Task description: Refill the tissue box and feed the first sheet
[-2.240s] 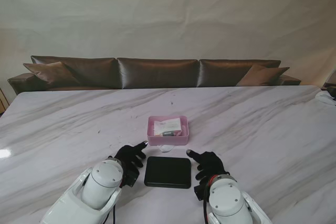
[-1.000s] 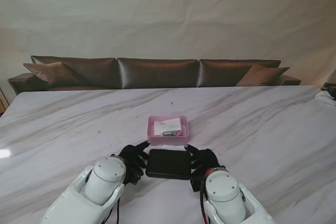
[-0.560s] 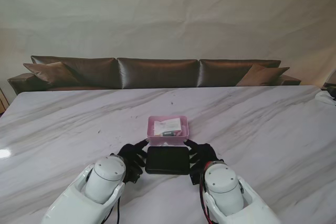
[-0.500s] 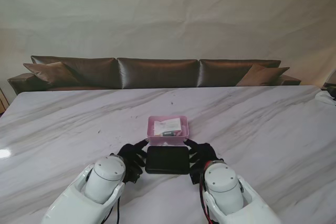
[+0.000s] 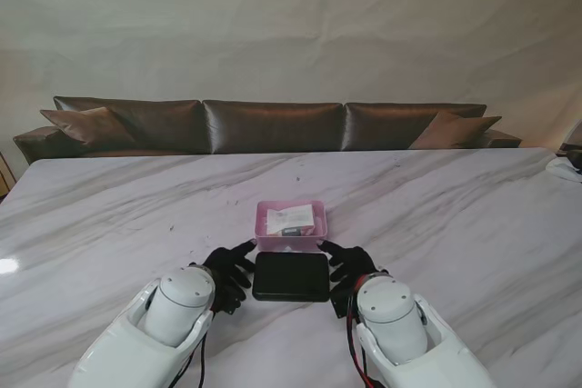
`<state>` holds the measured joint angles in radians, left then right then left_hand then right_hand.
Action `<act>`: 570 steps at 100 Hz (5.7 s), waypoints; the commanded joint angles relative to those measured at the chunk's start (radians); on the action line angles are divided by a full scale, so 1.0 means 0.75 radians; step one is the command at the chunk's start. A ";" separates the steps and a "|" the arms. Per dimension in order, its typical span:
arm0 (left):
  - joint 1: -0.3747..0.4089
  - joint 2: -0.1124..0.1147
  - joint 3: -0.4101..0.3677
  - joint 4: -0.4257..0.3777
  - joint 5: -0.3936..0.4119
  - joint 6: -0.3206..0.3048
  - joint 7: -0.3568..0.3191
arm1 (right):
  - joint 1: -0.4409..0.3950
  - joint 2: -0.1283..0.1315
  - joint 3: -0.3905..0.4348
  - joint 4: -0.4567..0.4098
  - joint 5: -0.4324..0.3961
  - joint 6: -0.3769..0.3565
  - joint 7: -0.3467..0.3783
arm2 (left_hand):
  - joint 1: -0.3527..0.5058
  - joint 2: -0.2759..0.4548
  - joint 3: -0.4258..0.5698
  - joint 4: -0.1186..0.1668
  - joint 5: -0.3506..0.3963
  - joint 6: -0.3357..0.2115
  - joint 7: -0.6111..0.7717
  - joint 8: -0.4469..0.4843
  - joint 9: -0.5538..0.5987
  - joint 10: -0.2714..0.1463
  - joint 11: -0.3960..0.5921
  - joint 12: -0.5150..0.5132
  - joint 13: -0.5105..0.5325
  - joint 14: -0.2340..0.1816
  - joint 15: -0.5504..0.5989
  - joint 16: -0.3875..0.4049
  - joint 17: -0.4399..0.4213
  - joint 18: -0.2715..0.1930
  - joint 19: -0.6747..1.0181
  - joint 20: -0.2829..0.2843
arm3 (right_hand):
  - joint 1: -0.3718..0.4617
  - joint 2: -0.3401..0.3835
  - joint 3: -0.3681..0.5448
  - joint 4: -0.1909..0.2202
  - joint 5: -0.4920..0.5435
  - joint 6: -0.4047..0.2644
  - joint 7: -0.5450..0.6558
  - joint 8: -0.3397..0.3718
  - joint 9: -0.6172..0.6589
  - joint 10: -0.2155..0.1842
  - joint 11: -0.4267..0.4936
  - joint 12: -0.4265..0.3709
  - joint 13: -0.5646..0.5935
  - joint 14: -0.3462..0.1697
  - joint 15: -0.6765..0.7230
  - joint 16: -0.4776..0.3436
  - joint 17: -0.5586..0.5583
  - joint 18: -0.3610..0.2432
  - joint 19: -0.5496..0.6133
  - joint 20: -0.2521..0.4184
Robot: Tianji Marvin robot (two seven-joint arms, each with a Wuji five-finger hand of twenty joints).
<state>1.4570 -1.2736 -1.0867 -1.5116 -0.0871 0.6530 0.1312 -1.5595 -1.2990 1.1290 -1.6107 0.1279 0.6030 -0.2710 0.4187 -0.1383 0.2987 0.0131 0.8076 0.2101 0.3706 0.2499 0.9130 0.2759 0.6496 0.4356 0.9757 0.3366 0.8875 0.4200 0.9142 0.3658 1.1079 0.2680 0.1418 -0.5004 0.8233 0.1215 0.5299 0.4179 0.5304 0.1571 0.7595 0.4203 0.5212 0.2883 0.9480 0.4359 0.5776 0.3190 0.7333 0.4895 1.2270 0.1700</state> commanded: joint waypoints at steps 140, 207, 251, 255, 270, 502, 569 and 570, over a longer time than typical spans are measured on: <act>-0.003 -0.035 -0.024 0.120 -0.132 0.126 -0.014 | 0.075 -0.001 0.006 0.063 0.052 0.134 0.110 | -0.014 0.017 0.029 0.022 0.071 0.210 -0.224 -0.127 -0.092 0.169 -0.183 -0.091 -0.238 0.249 -0.224 0.003 -0.065 0.042 0.229 -0.019 | -0.019 0.031 -0.026 0.005 -0.023 0.053 0.004 -0.014 -0.066 0.079 -0.027 -0.010 -0.056 -0.028 -0.073 -0.039 0.003 -0.076 -0.021 -0.009; -0.050 -0.018 0.024 0.166 -0.125 0.090 -0.081 | 0.047 -0.010 -0.018 0.016 0.084 0.141 0.090 | -0.027 0.033 0.024 0.028 0.065 0.182 -0.221 -0.123 -0.091 0.143 -0.178 -0.089 -0.234 0.232 -0.229 0.002 -0.068 0.038 0.226 -0.020 | 0.006 0.045 -0.046 0.009 -0.013 0.062 0.005 -0.015 -0.048 0.082 -0.020 -0.008 -0.055 -0.033 -0.074 -0.039 0.002 -0.079 -0.027 -0.012; -0.070 -0.005 0.045 0.210 -0.116 0.045 -0.123 | 0.043 -0.017 -0.028 0.006 0.101 0.126 0.069 | -0.032 0.042 0.018 0.038 0.052 0.157 -0.207 -0.114 -0.099 0.112 -0.177 -0.087 -0.250 0.211 -0.246 -0.004 -0.151 0.047 0.250 0.027 | 0.014 0.047 -0.051 0.013 -0.009 0.060 0.004 -0.016 -0.044 0.078 -0.023 -0.010 -0.058 -0.040 -0.081 -0.041 -0.001 -0.080 -0.029 -0.013; -0.073 -0.005 0.047 0.216 -0.116 0.041 -0.124 | 0.042 -0.017 -0.029 0.003 0.100 0.125 0.068 | -0.032 0.042 0.018 0.039 0.051 0.159 -0.205 -0.113 -0.097 0.113 -0.176 -0.087 -0.249 0.210 -0.246 -0.004 -0.153 0.047 0.252 0.031 | 0.014 0.046 -0.051 0.013 -0.010 0.060 0.004 -0.016 -0.042 0.077 -0.023 -0.010 -0.058 -0.040 -0.081 -0.042 -0.002 -0.081 -0.030 -0.013; -0.082 -0.017 0.054 0.239 -0.117 0.021 -0.093 | 0.032 -0.017 -0.030 -0.008 0.101 0.116 0.059 | -0.030 0.040 0.019 0.041 0.049 0.158 -0.200 -0.110 -0.098 0.109 -0.176 -0.087 -0.249 0.209 -0.247 -0.004 -0.154 0.048 0.251 0.042 | 0.015 0.047 -0.052 0.013 -0.008 0.059 0.005 -0.015 -0.041 0.078 -0.023 -0.009 -0.056 -0.041 -0.082 -0.042 -0.004 -0.081 -0.031 -0.014; -0.050 0.000 0.050 0.036 -0.047 -0.013 -0.050 | -0.059 -0.039 -0.078 -0.168 0.104 0.059 -0.064 | -0.028 0.037 0.023 0.042 0.051 0.156 -0.192 -0.107 -0.096 0.110 -0.174 -0.086 -0.246 0.209 -0.246 -0.003 -0.157 0.045 0.237 0.087 | 0.028 0.047 -0.060 0.015 0.009 0.059 0.005 -0.015 -0.022 0.077 -0.024 -0.010 -0.050 -0.047 -0.089 -0.045 -0.007 -0.084 -0.031 -0.008; -0.029 0.009 0.033 -0.071 -0.003 0.007 -0.039 | -0.066 -0.040 -0.079 -0.195 0.101 0.074 -0.066 | -0.030 0.038 0.021 0.042 0.052 0.158 -0.192 -0.107 -0.094 0.111 -0.174 -0.086 -0.245 0.210 -0.246 -0.004 -0.154 0.044 0.236 0.086 | 0.029 0.048 -0.061 0.015 0.012 0.062 0.005 -0.015 -0.020 0.076 -0.023 -0.009 -0.049 -0.047 -0.089 -0.045 -0.007 -0.084 -0.031 -0.008; -0.029 0.010 0.033 -0.071 -0.003 0.007 -0.039 | -0.067 -0.040 -0.079 -0.196 0.100 0.074 -0.066 | -0.031 0.038 0.021 0.042 0.052 0.158 -0.192 -0.107 -0.093 0.110 -0.174 -0.086 -0.245 0.212 -0.246 -0.004 -0.154 0.044 0.236 0.086 | 0.028 0.047 -0.061 0.015 0.012 0.061 0.005 -0.015 -0.020 0.076 -0.023 -0.009 -0.049 -0.047 -0.089 -0.045 -0.007 -0.084 -0.031 -0.008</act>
<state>1.4287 -1.2508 -1.0712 -1.5371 -0.0814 0.6643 0.1278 -1.6060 -1.3115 1.0825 -1.7372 0.1982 0.6596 -0.3468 0.4181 -0.1383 0.3076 0.0131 0.8152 0.3976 0.1759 0.1639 0.8429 0.4234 0.4954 0.3710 0.8048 0.4610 0.7043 0.4334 0.7791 0.4477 0.8398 0.3164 0.1584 -0.4702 0.8029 0.1216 0.4948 0.5702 0.4791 0.1254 0.7252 0.5394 0.4946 0.2886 0.8874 0.4627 0.4983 0.2825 0.7135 0.4824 1.2031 0.1697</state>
